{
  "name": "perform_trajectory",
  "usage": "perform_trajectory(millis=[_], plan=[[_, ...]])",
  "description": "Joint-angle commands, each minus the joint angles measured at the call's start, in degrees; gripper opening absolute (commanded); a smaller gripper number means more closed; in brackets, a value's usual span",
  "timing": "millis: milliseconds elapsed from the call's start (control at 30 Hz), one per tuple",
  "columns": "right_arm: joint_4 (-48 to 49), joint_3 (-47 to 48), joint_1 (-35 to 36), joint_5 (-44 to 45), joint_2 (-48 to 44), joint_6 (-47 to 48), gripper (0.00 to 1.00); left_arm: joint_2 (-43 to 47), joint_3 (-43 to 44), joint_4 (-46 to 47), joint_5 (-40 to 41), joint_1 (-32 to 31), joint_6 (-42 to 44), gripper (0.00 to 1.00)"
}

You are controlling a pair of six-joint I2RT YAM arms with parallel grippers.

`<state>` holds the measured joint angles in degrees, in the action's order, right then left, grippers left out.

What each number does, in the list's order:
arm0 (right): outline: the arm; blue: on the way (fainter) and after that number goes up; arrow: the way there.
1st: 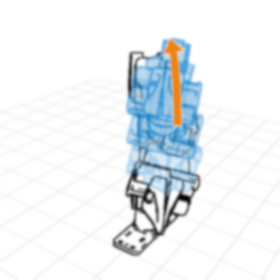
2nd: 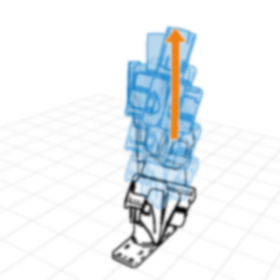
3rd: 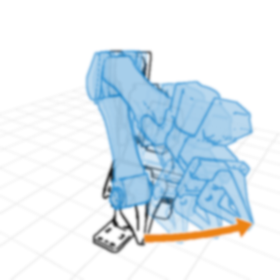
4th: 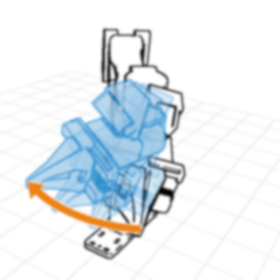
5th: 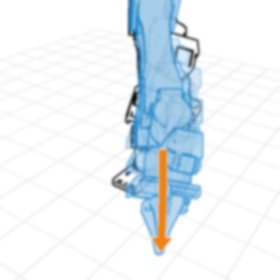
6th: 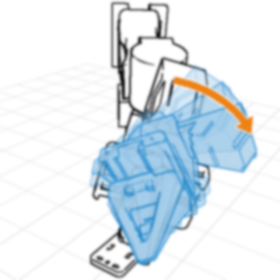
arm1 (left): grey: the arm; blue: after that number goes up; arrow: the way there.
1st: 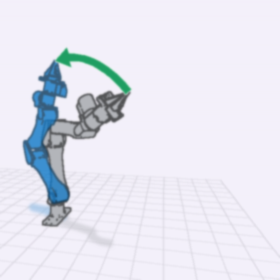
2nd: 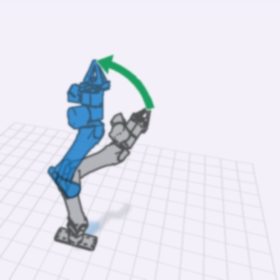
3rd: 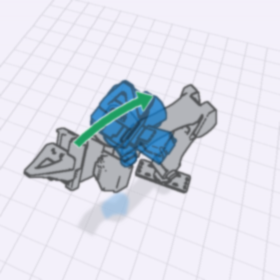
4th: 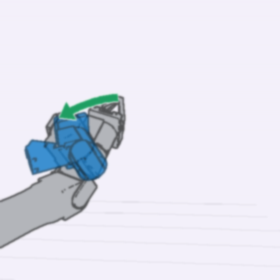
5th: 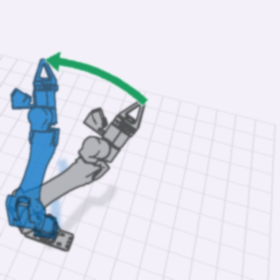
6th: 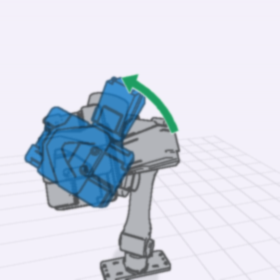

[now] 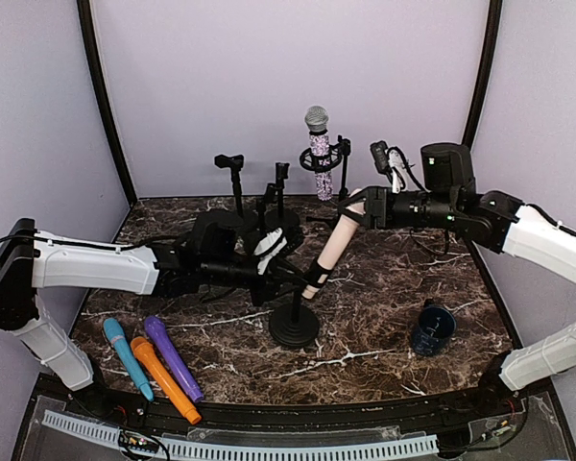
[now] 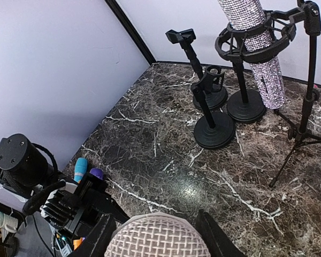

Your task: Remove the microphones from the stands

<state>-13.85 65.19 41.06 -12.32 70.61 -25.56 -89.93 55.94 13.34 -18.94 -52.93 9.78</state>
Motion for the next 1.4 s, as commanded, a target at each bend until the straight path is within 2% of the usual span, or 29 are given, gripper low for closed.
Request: perform_trajectory(millis=[0,267,867,1100,1233,1367], plan=[[2.9,4.7,-1.2,9.0,-1.1,-3.5,0.30,0.0,-0.4,-4.6,1.5,0.5,1.4,0.00],[4.4,3.7,-1.2,7.1,-1.8,-2.1,0.31,0.0,-0.4,-4.7,1.6,0.5,1.5,0.00],[13.5,0.2,-1.3,-14.8,-4.4,3.7,0.31,0.2,-0.4,-4.9,1.6,0.5,1.5,0.00],[13.5,0.5,-1.6,-12.4,-5.7,3.7,0.31,0.1,-0.4,-4.9,1.7,0.5,1.5,0.00],[5.9,4.9,-1.7,-3.7,-3.7,2.3,0.30,-0.1,-0.5,-5.0,2.1,0.5,2.0,0.00],[2.1,7.2,-1.9,1.3,-1.9,0.5,0.30,-0.6,-0.4,-5.5,2.3,0.5,2.4,0.00]])
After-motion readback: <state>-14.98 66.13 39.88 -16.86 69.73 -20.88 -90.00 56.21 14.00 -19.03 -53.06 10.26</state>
